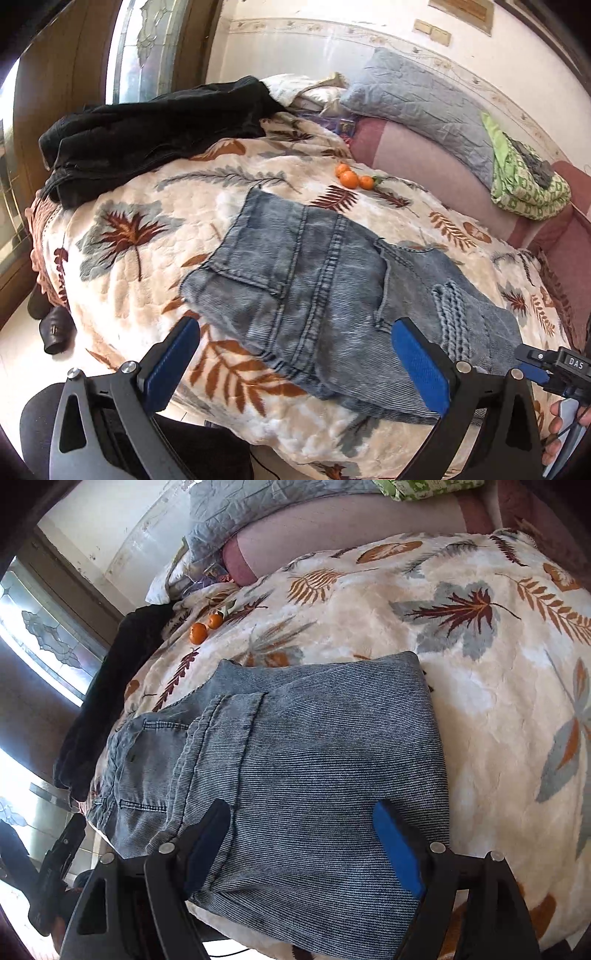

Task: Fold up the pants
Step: 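Grasp the folded jeans edge with the left tool and lift it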

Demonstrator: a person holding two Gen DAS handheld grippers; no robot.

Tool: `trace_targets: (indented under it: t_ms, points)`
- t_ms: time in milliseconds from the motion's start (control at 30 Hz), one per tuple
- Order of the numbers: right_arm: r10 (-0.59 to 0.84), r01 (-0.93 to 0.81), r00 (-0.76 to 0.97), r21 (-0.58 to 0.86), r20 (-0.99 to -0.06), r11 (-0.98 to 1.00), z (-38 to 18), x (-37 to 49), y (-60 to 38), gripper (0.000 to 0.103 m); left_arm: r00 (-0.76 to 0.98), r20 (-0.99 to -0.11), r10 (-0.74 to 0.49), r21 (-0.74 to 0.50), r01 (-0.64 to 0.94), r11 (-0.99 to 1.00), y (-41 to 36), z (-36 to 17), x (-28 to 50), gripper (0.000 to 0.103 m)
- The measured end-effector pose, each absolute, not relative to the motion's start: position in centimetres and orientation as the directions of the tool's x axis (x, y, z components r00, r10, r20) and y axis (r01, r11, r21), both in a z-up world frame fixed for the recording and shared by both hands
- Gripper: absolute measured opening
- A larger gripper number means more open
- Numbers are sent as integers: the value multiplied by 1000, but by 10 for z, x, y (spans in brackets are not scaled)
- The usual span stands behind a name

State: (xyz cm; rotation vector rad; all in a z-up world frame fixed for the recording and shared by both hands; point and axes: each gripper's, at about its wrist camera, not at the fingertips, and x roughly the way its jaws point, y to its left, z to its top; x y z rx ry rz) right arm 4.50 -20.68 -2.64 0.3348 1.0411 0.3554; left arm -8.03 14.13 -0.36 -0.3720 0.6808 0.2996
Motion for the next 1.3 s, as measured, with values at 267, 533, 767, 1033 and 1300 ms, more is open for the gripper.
trace_targets:
  t_ms: [267,533,767,1033,1300]
  points:
    - [497,-279,470,411,-729,868,19,45,-146,82,690,-705,161,-291,-489,822,181,-18,-88,103]
    - [658,-425,286,523,-696,739,23,60,-36,82,682,-721,123,-345,-507,790,199,-21,-83,103]
    - [649,-322,94,593,-755,737,-37,81,10,83,675,-731,95,-373,-512,774,210,-23,-73,103]
    - [725,-294,107,675,-680,676,-2,91,1,83,757,-651,-52,-568,-441,695,227,-25,-74,103]
    - [727,-200,21,710,-686,675,-38,100,5,84,728,-668,-155,-608,-413,678,226,-36,-49,47]
